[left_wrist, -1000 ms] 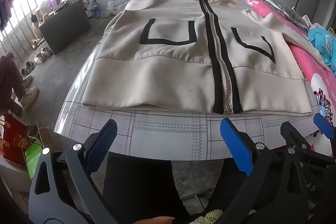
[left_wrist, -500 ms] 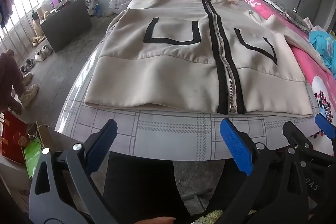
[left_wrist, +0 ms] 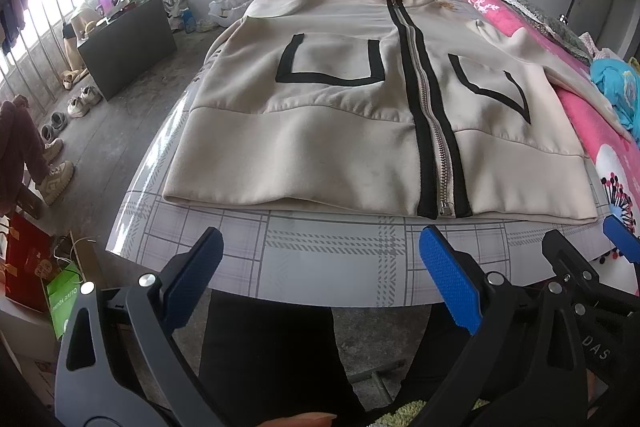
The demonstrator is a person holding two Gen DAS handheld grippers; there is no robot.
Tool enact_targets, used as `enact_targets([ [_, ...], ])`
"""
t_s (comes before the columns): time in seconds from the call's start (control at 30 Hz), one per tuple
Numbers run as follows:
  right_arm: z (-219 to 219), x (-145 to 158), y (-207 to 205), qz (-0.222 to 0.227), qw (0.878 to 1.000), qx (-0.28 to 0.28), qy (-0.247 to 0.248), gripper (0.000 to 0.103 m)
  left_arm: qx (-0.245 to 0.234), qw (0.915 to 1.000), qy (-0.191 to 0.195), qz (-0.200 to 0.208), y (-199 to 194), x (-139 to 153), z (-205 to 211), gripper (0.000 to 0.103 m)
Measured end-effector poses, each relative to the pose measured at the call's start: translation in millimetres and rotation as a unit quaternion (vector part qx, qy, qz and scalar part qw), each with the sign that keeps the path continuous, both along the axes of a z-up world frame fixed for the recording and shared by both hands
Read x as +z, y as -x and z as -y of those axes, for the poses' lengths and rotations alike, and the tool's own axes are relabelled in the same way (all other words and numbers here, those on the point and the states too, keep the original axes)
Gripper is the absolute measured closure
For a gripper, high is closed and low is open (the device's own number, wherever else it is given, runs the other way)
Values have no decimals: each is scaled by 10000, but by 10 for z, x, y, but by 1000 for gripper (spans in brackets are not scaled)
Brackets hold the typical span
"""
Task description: Fold large clothes
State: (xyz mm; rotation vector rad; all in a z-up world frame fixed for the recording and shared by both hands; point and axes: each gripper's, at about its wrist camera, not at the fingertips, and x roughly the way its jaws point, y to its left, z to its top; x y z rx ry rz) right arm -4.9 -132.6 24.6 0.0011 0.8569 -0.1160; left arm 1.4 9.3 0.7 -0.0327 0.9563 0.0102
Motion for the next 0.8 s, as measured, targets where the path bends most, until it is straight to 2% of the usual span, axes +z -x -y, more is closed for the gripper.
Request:
enact_targets([
  [0.8,59,25,3,24,10000,-49,30,6,30,10000,-74,42,6,10,3,8],
])
